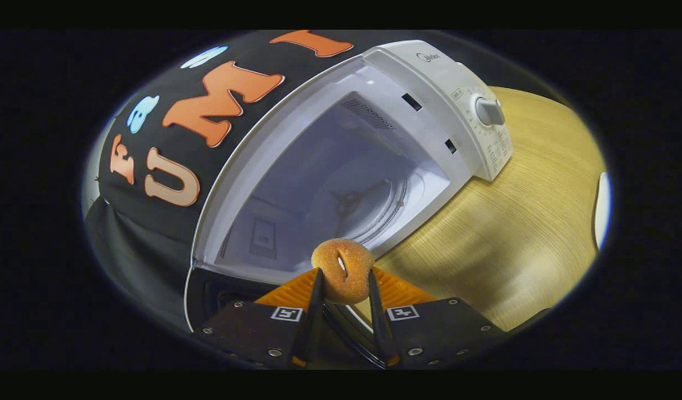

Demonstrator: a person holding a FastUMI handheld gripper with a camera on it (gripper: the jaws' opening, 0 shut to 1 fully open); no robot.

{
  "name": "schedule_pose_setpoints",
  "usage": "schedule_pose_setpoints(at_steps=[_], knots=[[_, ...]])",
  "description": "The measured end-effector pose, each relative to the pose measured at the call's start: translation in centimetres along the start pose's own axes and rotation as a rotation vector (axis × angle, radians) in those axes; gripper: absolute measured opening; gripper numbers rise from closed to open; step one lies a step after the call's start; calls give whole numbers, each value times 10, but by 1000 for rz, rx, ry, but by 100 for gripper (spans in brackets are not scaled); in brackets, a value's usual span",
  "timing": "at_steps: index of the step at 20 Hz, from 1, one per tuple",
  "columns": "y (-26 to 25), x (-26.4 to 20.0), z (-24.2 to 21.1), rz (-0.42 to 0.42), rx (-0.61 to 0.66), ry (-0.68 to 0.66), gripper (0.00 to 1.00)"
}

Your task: Open the microwave, put the food inside, and close the microwave door.

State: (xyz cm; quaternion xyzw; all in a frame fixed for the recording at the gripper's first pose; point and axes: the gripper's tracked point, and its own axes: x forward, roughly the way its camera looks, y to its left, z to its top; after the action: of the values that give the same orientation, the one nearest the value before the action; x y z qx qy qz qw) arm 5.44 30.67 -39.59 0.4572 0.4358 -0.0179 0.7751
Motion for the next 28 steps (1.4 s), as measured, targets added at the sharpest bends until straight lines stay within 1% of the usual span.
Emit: schedule_pose_setpoints(at_steps=[4, 7, 11, 13, 17, 19, 20, 21, 22, 26, 28], knots=[[3, 19, 20, 2, 81, -50, 41], [-4, 39, 34, -32, 78, -91, 41], [-1, 61, 50, -70, 110, -158, 40], [5, 73, 53, -69, 89, -174, 41], [7, 94, 56, -94, 65, -207, 41], [9, 98, 59, -97, 27, -226, 45], [10, 100, 58, -96, 9, -222, 53], [10, 96, 56, -88, -8, -218, 58], [6, 97, 53, -94, -31, -205, 68], [-1, 77, 57, -107, -150, -201, 96], [-5, 57, 51, -111, -240, -181, 96]])
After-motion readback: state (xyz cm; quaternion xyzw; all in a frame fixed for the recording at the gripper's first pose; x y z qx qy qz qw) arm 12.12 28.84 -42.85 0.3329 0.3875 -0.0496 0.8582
